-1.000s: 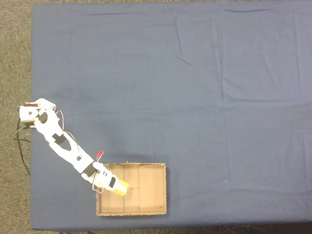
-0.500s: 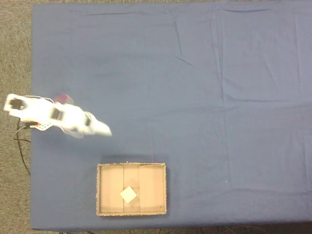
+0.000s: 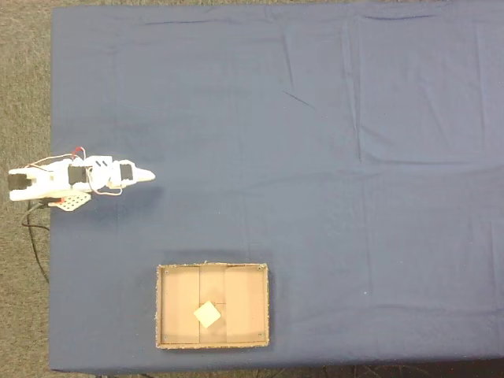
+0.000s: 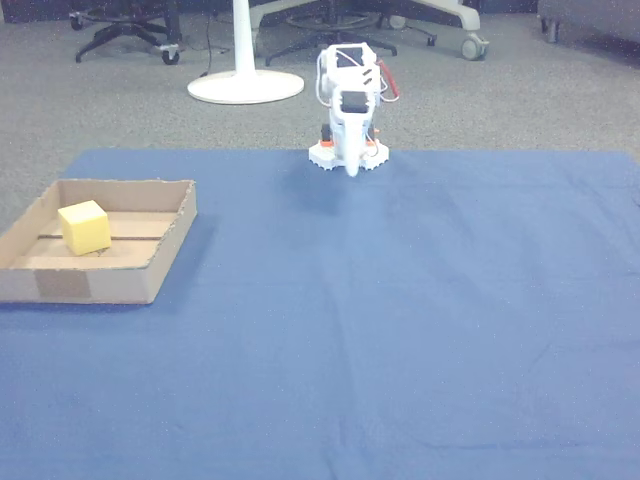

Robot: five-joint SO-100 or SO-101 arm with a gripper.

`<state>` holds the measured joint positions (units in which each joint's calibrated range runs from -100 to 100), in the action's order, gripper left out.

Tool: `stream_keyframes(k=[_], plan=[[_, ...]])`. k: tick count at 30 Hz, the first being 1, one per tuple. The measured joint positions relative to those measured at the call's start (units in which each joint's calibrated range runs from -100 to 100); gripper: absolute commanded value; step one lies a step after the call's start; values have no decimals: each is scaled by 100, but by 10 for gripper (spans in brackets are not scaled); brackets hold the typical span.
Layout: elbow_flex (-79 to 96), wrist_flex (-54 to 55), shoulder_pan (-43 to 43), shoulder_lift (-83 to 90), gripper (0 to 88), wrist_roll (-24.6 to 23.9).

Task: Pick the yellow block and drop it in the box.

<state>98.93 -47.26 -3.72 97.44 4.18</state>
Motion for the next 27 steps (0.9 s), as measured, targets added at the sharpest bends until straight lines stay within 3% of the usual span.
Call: stream_keyframes(k=[11,27], plan=[[0,-55,155,0,3,-532],[0,-55,139,0,3,-542]])
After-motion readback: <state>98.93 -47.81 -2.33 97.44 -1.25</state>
